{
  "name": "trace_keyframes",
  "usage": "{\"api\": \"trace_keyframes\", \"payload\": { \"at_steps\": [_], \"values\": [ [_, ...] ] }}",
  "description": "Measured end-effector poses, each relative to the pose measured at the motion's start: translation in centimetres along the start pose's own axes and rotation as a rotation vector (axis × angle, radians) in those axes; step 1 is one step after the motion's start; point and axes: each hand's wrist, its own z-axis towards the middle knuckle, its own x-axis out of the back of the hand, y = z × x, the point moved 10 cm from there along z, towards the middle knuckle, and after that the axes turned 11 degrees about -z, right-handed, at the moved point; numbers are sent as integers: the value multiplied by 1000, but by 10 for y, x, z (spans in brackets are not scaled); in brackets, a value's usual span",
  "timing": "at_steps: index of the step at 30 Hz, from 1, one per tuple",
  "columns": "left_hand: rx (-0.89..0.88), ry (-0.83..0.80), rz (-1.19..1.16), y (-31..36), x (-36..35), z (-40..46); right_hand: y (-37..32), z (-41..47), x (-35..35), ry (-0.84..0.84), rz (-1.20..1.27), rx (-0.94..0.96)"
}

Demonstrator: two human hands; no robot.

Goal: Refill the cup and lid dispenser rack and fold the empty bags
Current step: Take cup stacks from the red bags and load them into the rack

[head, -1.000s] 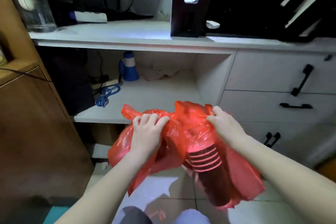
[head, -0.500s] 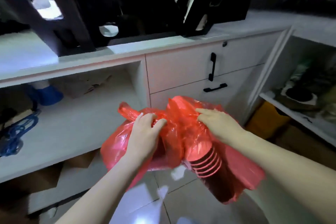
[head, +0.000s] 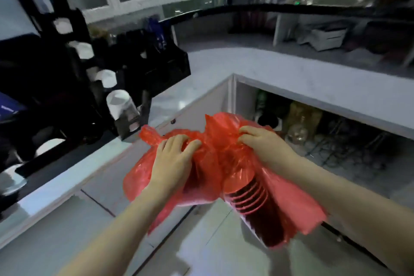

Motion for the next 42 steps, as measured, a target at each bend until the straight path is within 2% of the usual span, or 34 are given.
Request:
{"api": "trace_keyframes", "payload": {
  "at_steps": [6,11,22,26,31,37,42],
  "values": [
    [-107,151,-150,65,-1,116,103,11,89,104,-86,-156],
    [-156,160,-259,83,-17,201,177,26,127,171,-184,-305],
    [-210,230,-356,21,-76,384,326,123,115,150,-245,-524],
    [-157,222,-384,6,-113,446,385,144,108,167,-245,-609],
    [-106,164,-371,-8,-176,520,467,189,85,129,-255,-590],
    [62,175,-331,-28,-242,594,571,259,59,99,-217,-482],
    [106,209,-299,-29,-272,631,617,303,48,102,-207,-360]
  ]
}}
